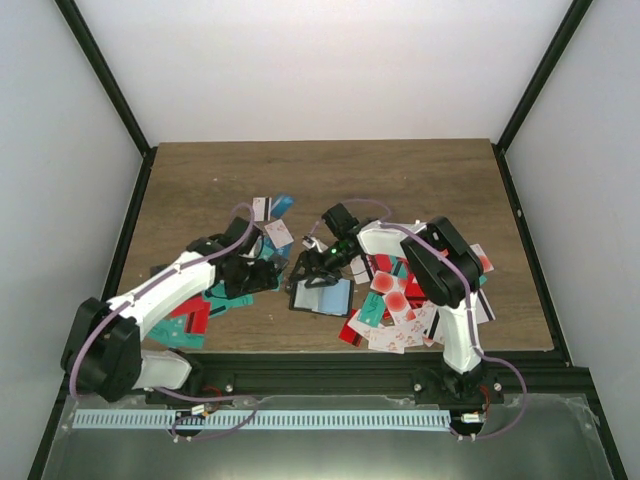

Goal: Put the credit cards into the card holder

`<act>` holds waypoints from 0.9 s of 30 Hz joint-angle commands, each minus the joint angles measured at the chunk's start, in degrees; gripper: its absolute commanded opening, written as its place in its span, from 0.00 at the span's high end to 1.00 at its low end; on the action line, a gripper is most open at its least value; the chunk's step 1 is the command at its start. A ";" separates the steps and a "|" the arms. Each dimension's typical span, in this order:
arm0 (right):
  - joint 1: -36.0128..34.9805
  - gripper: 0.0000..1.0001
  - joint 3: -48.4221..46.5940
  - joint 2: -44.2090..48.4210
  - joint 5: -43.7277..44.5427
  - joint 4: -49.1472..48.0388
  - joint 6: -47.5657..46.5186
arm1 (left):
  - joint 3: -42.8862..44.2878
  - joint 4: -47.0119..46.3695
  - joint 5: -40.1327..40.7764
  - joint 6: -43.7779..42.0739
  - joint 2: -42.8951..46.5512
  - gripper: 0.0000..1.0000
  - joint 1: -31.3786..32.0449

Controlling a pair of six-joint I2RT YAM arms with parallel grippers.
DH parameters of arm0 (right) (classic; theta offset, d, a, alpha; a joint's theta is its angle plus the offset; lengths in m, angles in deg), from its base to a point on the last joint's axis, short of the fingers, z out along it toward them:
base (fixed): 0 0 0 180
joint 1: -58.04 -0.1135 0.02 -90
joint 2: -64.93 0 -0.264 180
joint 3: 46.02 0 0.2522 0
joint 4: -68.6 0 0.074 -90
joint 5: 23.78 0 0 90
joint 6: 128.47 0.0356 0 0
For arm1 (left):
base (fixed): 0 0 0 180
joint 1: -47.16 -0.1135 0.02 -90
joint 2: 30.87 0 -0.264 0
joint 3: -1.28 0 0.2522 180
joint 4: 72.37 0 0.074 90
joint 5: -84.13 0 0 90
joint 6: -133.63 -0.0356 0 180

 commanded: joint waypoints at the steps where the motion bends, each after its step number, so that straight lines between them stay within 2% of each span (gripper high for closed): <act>1: -0.98 0.28 -2.44 1.94 2.27 4.16 -2.55 | -2.32 4.96 6.16 1.34 3.43 0.16 -1.89; 8: -1.00 0.28 -4.38 8.11 4.64 9.23 -4.30 | -1.18 4.70 4.93 -0.66 5.51 0.19 -2.09; 17: 1.25 0.27 -0.96 18.14 17.09 15.32 -2.27 | 3.90 -1.75 -3.16 -2.33 5.37 0.33 1.74; 22: 6.62 0.27 5.81 27.73 24.48 17.26 0.23 | 8.71 -6.30 -5.97 -3.36 -0.19 0.35 8.29; 27: 12.69 0.24 13.17 36.67 37.45 22.73 4.99 | 15.06 -12.13 -13.13 -3.58 -9.71 0.35 13.70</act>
